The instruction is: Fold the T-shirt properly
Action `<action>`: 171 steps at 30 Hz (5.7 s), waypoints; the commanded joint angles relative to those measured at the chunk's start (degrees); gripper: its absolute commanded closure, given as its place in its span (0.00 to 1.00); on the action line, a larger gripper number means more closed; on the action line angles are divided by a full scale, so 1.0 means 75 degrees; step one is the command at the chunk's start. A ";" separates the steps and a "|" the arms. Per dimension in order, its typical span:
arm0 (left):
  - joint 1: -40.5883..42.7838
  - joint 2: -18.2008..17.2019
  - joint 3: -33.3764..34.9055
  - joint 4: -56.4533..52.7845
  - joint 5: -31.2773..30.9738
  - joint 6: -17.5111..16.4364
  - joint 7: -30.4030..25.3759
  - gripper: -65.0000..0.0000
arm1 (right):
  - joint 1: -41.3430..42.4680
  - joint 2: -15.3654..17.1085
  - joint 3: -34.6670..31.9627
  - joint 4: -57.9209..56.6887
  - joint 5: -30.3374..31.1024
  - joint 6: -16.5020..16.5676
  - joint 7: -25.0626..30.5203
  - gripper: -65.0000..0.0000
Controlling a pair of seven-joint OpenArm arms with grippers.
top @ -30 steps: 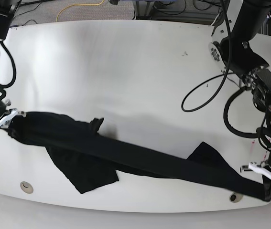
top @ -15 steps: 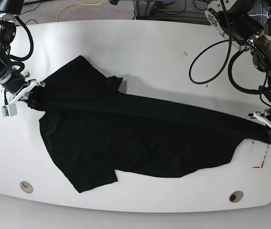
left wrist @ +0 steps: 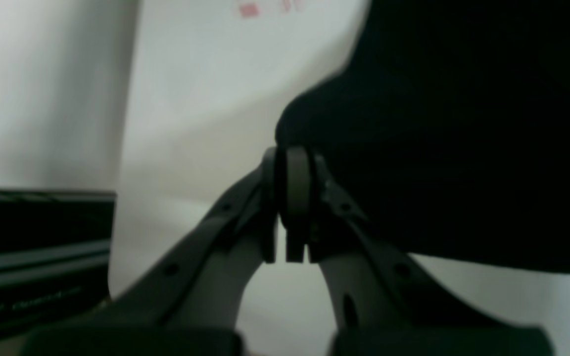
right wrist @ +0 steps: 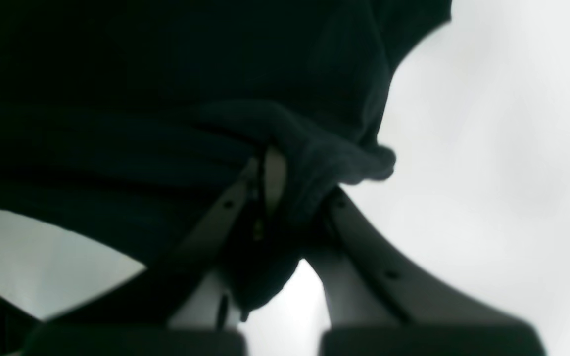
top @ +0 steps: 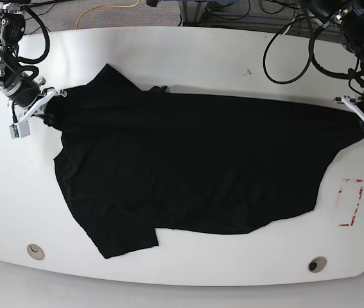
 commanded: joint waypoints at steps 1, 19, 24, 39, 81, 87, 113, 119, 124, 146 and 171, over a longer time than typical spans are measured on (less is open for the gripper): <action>0.0227 -0.0102 -0.0052 0.0124 0.0035 0.0057 -0.0177 1.00 | -0.0149 0.0151 0.0093 0.0118 0.0020 0.0007 0.0149 1.00; -0.1930 -0.0125 0.0147 0.0124 0.0082 0.0057 -0.0318 1.00 | 0.0929 -0.0095 0.0081 0.0318 0.0020 -0.0016 0.0149 1.00; -0.2844 -0.0196 0.0686 0.0112 0.0094 0.0057 -0.0001 1.00 | 0.1586 0.0034 0.0081 0.0283 -0.0039 -0.0016 0.0043 1.00; -0.5282 -0.0360 0.1870 0.0007 0.0094 0.0930 0.0292 1.00 | 0.4036 0.0128 -0.0728 0.0271 -0.1691 0.0054 0.0043 1.00; -1.1987 -0.0442 0.3148 -0.3264 0.0070 0.1950 0.0304 1.00 | 1.1655 0.1206 -0.4291 -0.2015 -0.2864 0.0183 -0.0133 1.00; -1.1905 -0.0465 0.3148 -0.3334 0.0059 0.1926 0.0292 1.00 | 1.1326 0.1429 -0.4256 -0.1698 -0.2852 0.0195 -0.0355 1.00; -0.6619 -0.0747 0.2691 -0.0392 0.0023 0.1223 0.1054 1.00 | 0.3590 0.1077 -0.0083 0.1033 -0.1680 0.0195 -0.0391 1.00; -0.4977 -0.0735 0.2152 0.0100 0.0023 0.0895 0.1112 1.00 | 0.2254 0.0456 0.0245 0.1373 -0.1598 0.0183 -0.0391 1.00; -0.3630 -0.0747 0.1319 0.0147 0.0023 0.0695 0.1089 1.00 | 0.1058 -0.0107 0.0550 0.1642 -0.1598 0.0183 -0.0391 1.00; -0.2199 -0.0864 0.0323 0.0100 0.0070 0.0057 0.0726 1.00 | 0.0578 -0.0587 0.0538 0.1736 -0.1633 0.0171 -0.0449 1.00; -0.7591 -0.0876 0.2491 -0.0896 0.0070 0.1621 0.0726 1.00 | 0.6403 0.0691 -0.1490 -0.0526 -0.1656 0.0171 -0.0766 1.00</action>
